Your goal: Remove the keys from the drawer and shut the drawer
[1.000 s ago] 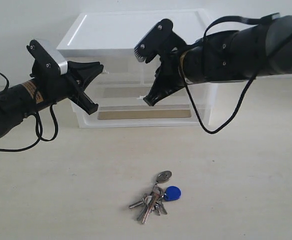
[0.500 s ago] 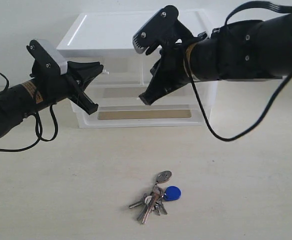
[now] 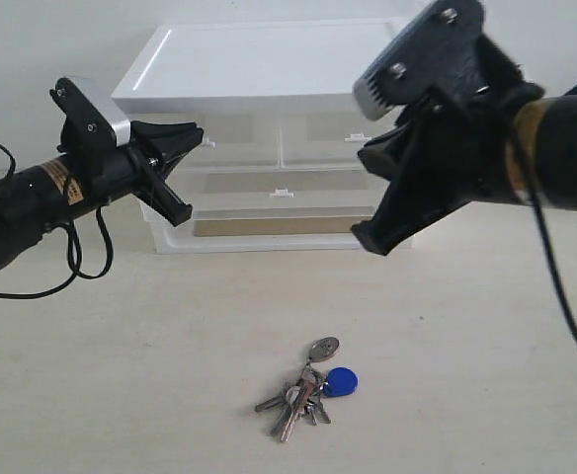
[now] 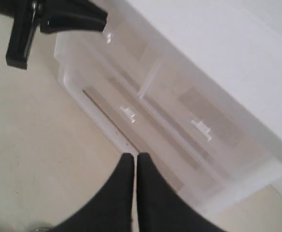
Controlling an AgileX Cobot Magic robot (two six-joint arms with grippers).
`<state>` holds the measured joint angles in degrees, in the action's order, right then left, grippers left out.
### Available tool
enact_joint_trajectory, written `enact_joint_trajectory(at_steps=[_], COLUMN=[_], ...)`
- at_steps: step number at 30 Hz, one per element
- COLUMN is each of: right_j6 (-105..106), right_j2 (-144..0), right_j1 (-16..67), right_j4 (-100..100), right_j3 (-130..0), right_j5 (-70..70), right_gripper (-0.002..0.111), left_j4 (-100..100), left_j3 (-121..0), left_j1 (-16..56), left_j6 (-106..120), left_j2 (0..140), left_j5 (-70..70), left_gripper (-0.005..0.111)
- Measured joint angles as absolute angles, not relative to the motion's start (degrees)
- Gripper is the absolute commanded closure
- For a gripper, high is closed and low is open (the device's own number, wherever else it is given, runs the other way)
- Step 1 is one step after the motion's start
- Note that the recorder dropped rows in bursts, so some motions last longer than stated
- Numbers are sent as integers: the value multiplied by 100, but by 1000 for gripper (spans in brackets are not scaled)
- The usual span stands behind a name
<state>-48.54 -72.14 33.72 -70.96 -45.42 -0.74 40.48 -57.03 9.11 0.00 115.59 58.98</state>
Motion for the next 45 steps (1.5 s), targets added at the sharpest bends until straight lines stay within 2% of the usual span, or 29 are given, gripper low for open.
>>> enact_joint_trajectory(at_steps=[6,11,22,33,45], right_j6=[-5084,-5278,-5399,-5549,-5659], right_j2=[-5754,-4799,-4484,-3773,-1800], right_j1=[3372,3372,3372,3372,3372], right_j4=[-6964,-6921,-6896,-6883,-6860], right_j3=[-4161,-4094,-4029,-3522,-2751], right_j5=[-134,-363,-782,-813,-65], right_gripper=[108,108,108,108,108], left_j4=[4140,4128,3769,2856,2753], left_j3=[-5546,-5009,-3179,-1479,-534], left_j1=[862,839,834,834,834], left_j6=[-204,-515,-795,-885,-1157], left_j2=[11224,10247,6655,3008,745], left_j5=[5591,5591,5537,4748,4506], left_gripper=[102,102,102,102,102])
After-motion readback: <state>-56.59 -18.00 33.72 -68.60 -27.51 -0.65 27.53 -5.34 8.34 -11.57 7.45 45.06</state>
